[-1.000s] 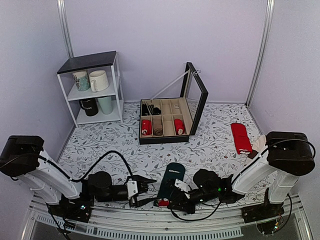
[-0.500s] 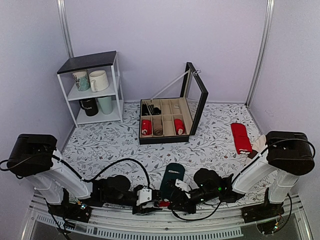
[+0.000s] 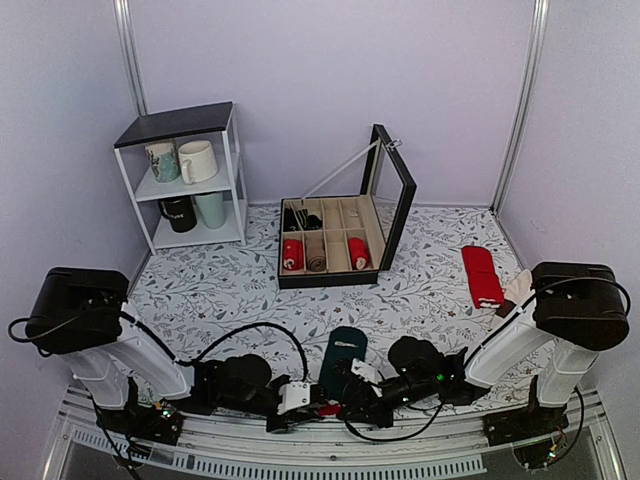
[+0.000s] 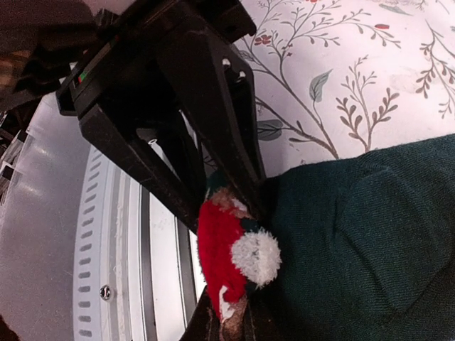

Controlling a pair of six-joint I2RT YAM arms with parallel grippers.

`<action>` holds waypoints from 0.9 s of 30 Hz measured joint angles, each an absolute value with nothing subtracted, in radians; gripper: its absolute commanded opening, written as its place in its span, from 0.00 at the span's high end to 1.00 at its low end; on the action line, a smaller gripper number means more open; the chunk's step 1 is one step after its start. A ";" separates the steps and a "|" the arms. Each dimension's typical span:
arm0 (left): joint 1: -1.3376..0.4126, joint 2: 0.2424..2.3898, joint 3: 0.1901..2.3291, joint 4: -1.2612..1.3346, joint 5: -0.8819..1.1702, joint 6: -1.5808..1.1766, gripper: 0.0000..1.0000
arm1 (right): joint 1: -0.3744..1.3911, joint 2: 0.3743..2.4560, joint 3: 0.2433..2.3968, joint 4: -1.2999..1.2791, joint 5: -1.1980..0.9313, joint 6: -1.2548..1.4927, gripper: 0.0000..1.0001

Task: Roll the socks
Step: Roll the sock at the center of the board.

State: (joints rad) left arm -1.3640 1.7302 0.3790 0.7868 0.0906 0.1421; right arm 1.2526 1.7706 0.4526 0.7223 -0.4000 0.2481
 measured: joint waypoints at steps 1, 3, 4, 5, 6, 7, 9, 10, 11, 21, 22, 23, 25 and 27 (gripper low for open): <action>-1.364 1.730 0.379 0.787 0.093 0.141 0.80 | 1.252 1.771 0.453 0.722 -0.401 0.248 0.92; -1.362 1.731 0.379 0.787 0.097 0.139 0.85 | 1.250 1.771 0.453 0.722 -0.403 0.248 0.92; -1.361 1.731 0.379 0.787 0.098 0.137 0.88 | 1.250 1.771 0.453 0.722 -0.404 0.248 0.92; -1.359 1.732 0.379 0.789 0.100 0.137 0.90 | 1.250 1.771 0.453 0.722 -0.405 0.247 0.92; -1.358 1.735 0.380 0.791 0.103 0.136 0.97 | 1.250 1.771 0.452 0.722 -0.406 0.247 0.91; -1.357 1.737 0.381 0.794 0.106 0.134 1.00 | 1.250 1.771 0.452 0.722 -0.407 0.247 0.91; -1.354 1.741 0.382 0.798 0.117 0.127 1.00 | 1.249 1.771 0.452 0.722 -0.414 0.246 0.90; -1.352 1.742 0.385 0.798 0.126 0.125 1.00 | 1.248 1.771 0.452 0.721 -0.416 0.246 0.89; -1.349 1.744 0.387 0.797 0.133 0.122 1.00 | 1.247 1.771 0.452 0.720 -0.420 0.246 0.88; -1.308 1.716 0.410 0.709 0.205 -0.027 1.00 | 1.250 1.628 0.381 0.672 -0.361 0.204 0.43; -1.303 1.706 0.414 0.683 0.212 -0.048 1.00 | 1.249 1.578 0.349 0.669 -0.332 0.183 0.42; -1.299 1.696 0.419 0.657 0.219 -0.068 1.00 | 1.249 1.529 0.322 0.665 -0.303 0.161 0.42; -1.292 1.681 0.425 0.616 0.231 -0.103 1.00 | 1.255 1.465 0.294 0.665 -0.253 0.103 0.42; -1.285 1.672 0.430 0.587 0.244 -0.129 1.00 | 1.266 1.442 0.289 0.667 -0.209 0.030 0.42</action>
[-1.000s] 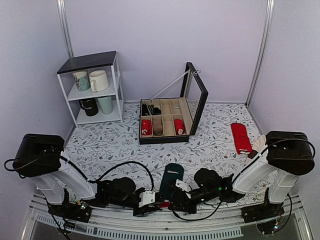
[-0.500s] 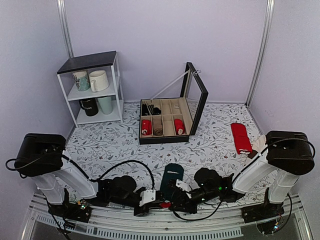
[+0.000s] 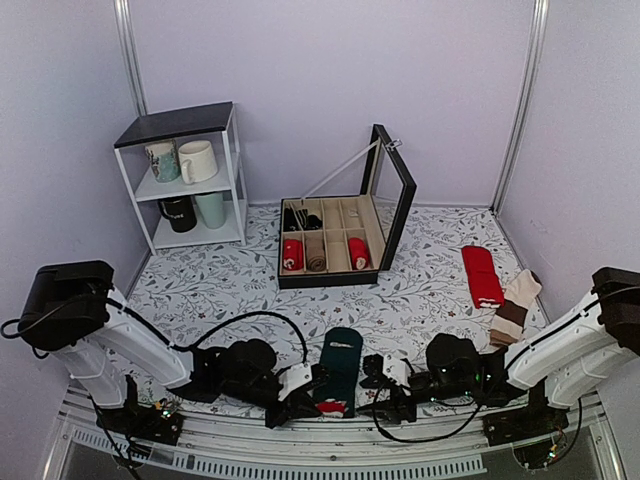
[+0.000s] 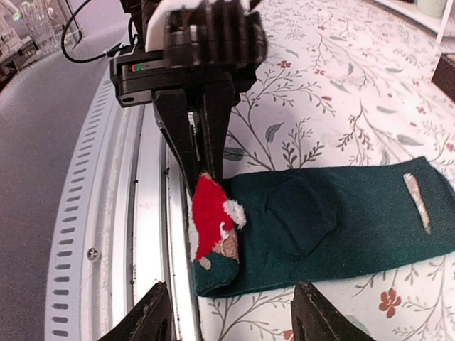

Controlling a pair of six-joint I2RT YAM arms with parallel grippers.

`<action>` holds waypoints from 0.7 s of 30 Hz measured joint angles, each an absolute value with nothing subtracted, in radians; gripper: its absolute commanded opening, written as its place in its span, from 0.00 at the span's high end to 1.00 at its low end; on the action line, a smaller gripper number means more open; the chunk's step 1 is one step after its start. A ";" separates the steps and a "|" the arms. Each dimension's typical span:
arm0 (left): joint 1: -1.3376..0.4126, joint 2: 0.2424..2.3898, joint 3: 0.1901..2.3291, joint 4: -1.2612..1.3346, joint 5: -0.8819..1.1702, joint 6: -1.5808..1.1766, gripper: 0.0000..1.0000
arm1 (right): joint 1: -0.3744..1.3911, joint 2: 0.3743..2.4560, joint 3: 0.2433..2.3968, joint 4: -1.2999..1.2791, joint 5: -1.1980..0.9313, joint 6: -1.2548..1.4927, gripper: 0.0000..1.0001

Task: Roll the socks
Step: Roll the sock at the center of the board.

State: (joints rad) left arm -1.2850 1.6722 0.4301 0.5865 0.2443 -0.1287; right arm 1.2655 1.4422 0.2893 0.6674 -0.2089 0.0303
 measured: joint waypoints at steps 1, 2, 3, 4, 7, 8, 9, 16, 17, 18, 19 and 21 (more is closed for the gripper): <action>-1.280 1.670 0.434 0.574 0.252 -0.141 1.00 | 1.273 1.441 0.289 0.674 -0.190 -0.007 0.42; -1.276 1.670 0.439 0.562 0.260 -0.152 1.00 | 1.281 1.442 0.289 0.678 -0.176 -0.044 0.42; -1.272 1.670 0.443 0.554 0.268 -0.161 1.00 | 1.293 1.445 0.289 0.683 -0.160 -0.079 0.42; -1.269 1.670 0.446 0.549 0.277 -0.170 1.00 | 1.308 1.455 0.291 0.693 -0.144 -0.120 0.42; -1.262 1.676 0.453 0.543 0.294 -0.186 1.00 | 1.344 1.511 0.321 0.697 -0.116 -0.199 0.42; -1.260 1.679 0.456 0.542 0.300 -0.189 1.00 | 1.353 1.535 0.337 0.697 -0.107 -0.216 0.42; -1.258 1.684 0.459 0.542 0.306 -0.192 1.00 | 1.364 1.559 0.353 0.697 -0.098 -0.233 0.43; -1.255 1.709 0.471 0.562 0.335 -0.200 1.00 | 1.387 1.636 0.401 0.698 -0.054 -0.295 0.45; -1.254 1.710 0.471 0.563 0.336 -0.201 1.00 | 1.387 1.639 0.404 0.698 -0.052 -0.300 0.46; -1.254 1.710 0.471 0.564 0.338 -0.203 1.00 | 1.387 1.642 0.406 0.697 -0.051 -0.304 0.47; -1.253 1.710 0.471 0.565 0.339 -0.204 1.00 | 1.387 1.647 0.409 0.697 -0.050 -0.306 0.49; -1.252 1.711 0.471 0.567 0.342 -0.205 1.00 | 1.387 1.653 0.411 0.694 -0.049 -0.308 0.52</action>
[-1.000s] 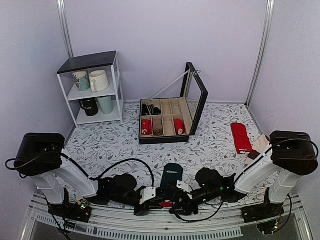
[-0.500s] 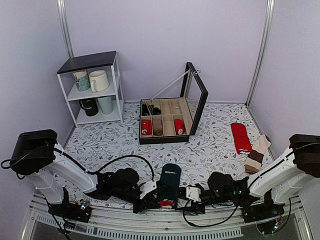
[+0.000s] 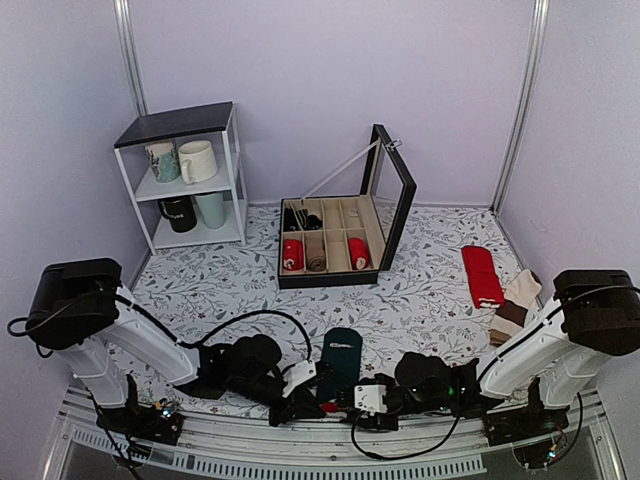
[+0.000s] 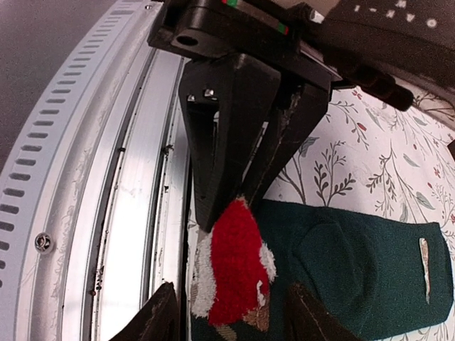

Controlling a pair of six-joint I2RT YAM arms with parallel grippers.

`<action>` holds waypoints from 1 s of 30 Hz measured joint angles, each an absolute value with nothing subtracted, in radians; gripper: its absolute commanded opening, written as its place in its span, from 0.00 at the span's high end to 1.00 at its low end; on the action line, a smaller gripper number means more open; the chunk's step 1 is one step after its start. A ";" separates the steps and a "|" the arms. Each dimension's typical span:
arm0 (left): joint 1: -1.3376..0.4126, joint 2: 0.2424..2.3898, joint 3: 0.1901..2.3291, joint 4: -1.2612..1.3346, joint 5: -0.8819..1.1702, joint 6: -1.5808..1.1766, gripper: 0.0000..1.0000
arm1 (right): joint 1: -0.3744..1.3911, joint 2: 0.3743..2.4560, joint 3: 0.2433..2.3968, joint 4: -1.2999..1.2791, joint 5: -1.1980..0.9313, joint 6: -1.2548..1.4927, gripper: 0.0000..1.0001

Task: Roll the socks
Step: Roll the sock at the center of the board.

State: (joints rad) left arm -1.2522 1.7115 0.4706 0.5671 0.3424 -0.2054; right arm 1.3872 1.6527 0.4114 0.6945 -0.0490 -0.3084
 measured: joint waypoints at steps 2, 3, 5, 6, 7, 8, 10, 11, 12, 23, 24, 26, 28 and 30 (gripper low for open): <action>-1.251 1.715 0.471 0.572 0.347 -0.208 1.00 | 1.388 1.659 0.414 0.693 -0.049 -0.307 0.56; -1.251 1.718 0.471 0.577 0.350 -0.210 1.00 | 1.388 1.662 0.415 0.692 -0.049 -0.305 0.59; -1.250 1.724 0.471 0.586 0.356 -0.211 1.00 | 1.388 1.670 0.419 0.685 -0.047 -0.300 0.66; -1.250 1.726 0.471 0.589 0.358 -0.211 1.00 | 1.389 1.676 0.423 0.680 -0.047 -0.297 0.71; -1.249 1.728 0.471 0.591 0.360 -0.212 1.00 | 1.390 1.682 0.427 0.675 -0.046 -0.292 0.77; -1.248 1.729 0.471 0.594 0.361 -0.212 1.00 | 1.393 1.689 0.432 0.670 -0.046 -0.285 0.81; -1.247 1.730 0.471 0.595 0.365 -0.212 1.00 | 1.395 1.696 0.440 0.660 -0.044 -0.273 0.85; -1.246 1.730 0.471 0.596 0.366 -0.212 0.98 | 1.396 1.696 0.443 0.654 -0.043 -0.264 0.88; -1.245 1.730 0.471 0.597 0.367 -0.213 0.87 | 1.396 1.696 0.446 0.649 -0.042 -0.256 0.89; -1.249 1.665 0.437 0.608 0.238 -0.181 0.44 | 1.375 1.714 0.401 0.743 -0.044 -0.017 0.91; -1.249 1.651 0.427 0.609 0.215 -0.167 0.44 | 1.372 1.718 0.391 0.764 -0.048 0.012 0.91; -1.249 1.625 0.414 0.622 0.172 -0.126 0.43 | 1.366 1.731 0.366 0.823 -0.064 0.087 0.91; -1.249 1.609 0.411 0.654 0.145 -0.078 0.42 | 1.364 1.747 0.346 0.878 -0.072 0.159 0.91; -1.249 1.605 0.412 0.693 0.136 -0.030 0.42 | 1.359 1.766 0.331 0.929 -0.083 0.233 0.91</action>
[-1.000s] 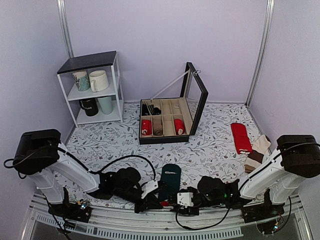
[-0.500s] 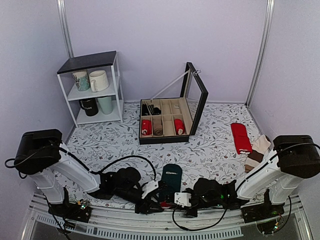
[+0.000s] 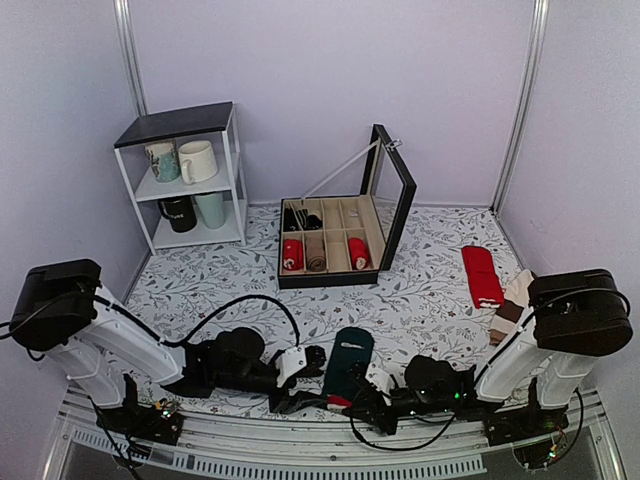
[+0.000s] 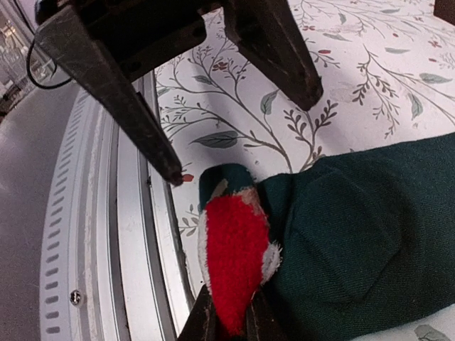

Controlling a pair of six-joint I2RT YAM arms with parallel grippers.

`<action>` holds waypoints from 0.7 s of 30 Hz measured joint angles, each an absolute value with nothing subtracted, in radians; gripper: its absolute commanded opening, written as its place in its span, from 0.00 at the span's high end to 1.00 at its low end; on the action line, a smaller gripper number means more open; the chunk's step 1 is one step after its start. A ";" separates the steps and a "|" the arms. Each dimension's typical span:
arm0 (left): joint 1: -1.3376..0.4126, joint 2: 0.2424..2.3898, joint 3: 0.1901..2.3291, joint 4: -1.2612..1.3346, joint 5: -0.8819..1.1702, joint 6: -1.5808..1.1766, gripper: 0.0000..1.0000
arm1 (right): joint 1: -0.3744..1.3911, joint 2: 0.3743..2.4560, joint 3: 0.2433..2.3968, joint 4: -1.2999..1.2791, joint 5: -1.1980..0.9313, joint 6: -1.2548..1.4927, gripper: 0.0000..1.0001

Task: Roll the socks
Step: Roll the sock at the center of the board.

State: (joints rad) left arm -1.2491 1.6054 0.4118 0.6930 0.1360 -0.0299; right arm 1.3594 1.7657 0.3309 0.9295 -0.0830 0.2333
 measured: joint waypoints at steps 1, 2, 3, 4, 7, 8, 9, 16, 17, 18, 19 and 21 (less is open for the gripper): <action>-1.249 1.607 0.414 0.708 0.138 -0.002 0.43 | 1.358 1.775 0.325 0.952 -0.087 0.267 0.91; -1.249 1.611 0.416 0.720 0.140 0.015 0.44 | 1.355 1.784 0.321 0.972 -0.091 0.302 0.91; -1.249 1.620 0.424 0.728 0.148 0.037 0.44 | 1.354 1.793 0.319 0.987 -0.095 0.325 0.91; -1.250 1.630 0.429 0.735 0.153 0.049 0.44 | 1.351 1.804 0.317 1.005 -0.102 0.353 0.91; -1.255 1.659 0.440 0.757 0.186 0.079 0.44 | 1.345 1.835 0.315 1.048 -0.121 0.412 0.91; -1.256 1.663 0.439 0.761 0.192 0.083 0.44 | 1.345 1.845 0.315 1.063 -0.127 0.428 0.91; -1.260 1.668 0.437 0.771 0.199 0.087 0.44 | 1.344 1.855 0.315 1.080 -0.134 0.443 0.91; -1.278 1.695 0.408 0.796 0.213 0.098 0.44 | 1.340 1.868 0.313 1.105 -0.145 0.492 0.91; -1.279 1.699 0.405 0.796 0.213 0.098 0.44 | 1.340 1.868 0.313 1.105 -0.145 0.494 0.91; -1.281 1.702 0.403 0.796 0.213 0.098 0.45 | 1.339 1.868 0.313 1.105 -0.146 0.496 0.91; -1.283 1.704 0.402 0.796 0.212 0.097 0.45 | 1.338 1.868 0.313 1.105 -0.148 0.498 0.91; -1.290 1.710 0.400 0.800 0.210 0.097 0.46 | 1.336 1.868 0.313 1.105 -0.152 0.500 0.91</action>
State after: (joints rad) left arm -1.2903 1.7096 0.4004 0.8001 0.2100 0.0975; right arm 1.3365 1.8679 0.3126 1.1046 -0.1516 0.4995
